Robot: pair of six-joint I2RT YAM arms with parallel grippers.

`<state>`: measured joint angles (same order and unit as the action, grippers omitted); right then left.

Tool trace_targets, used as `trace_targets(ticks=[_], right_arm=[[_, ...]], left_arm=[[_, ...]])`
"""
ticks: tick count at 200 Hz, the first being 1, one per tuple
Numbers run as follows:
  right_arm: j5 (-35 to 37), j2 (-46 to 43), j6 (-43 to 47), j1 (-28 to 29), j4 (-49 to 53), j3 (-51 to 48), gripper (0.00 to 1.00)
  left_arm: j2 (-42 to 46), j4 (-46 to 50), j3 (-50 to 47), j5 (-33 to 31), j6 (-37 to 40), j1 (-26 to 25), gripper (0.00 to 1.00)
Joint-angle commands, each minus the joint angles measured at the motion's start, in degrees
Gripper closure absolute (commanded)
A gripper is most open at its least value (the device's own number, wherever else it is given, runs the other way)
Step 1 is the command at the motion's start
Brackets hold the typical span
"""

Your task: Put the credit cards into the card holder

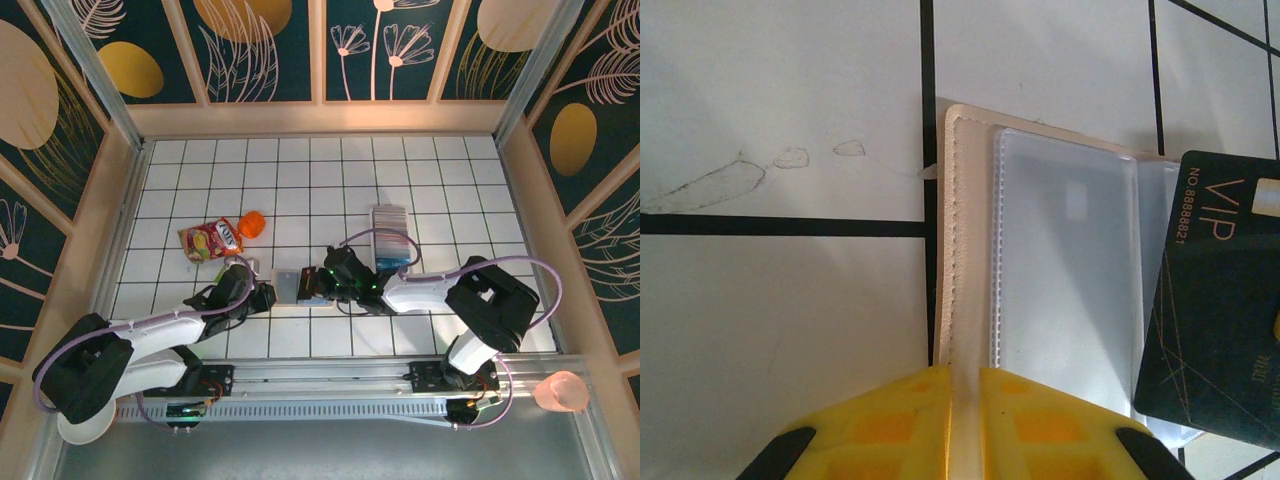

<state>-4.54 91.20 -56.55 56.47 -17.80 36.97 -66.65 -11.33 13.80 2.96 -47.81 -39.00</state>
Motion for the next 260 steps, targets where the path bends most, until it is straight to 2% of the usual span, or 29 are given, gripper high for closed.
trace_targets(ticks=[1,182,260], right_arm=[[1.1,1.0,-1.0,0.7,-0.4,-0.7,1.00],[-3.7,1.5,-5.4,1.4,-10.1,-3.0,1.00],[-1.9,2.1,-7.7,1.4,-5.5,-2.4,1.00]], left_arm=[[-0.1,-1.0,-0.7,0.9,-0.5,-0.2,0.85],[-0.8,-1.7,-1.6,1.2,-0.7,-0.1,0.91],[-0.7,-1.3,-1.5,1.1,-0.5,-0.2,0.94]])
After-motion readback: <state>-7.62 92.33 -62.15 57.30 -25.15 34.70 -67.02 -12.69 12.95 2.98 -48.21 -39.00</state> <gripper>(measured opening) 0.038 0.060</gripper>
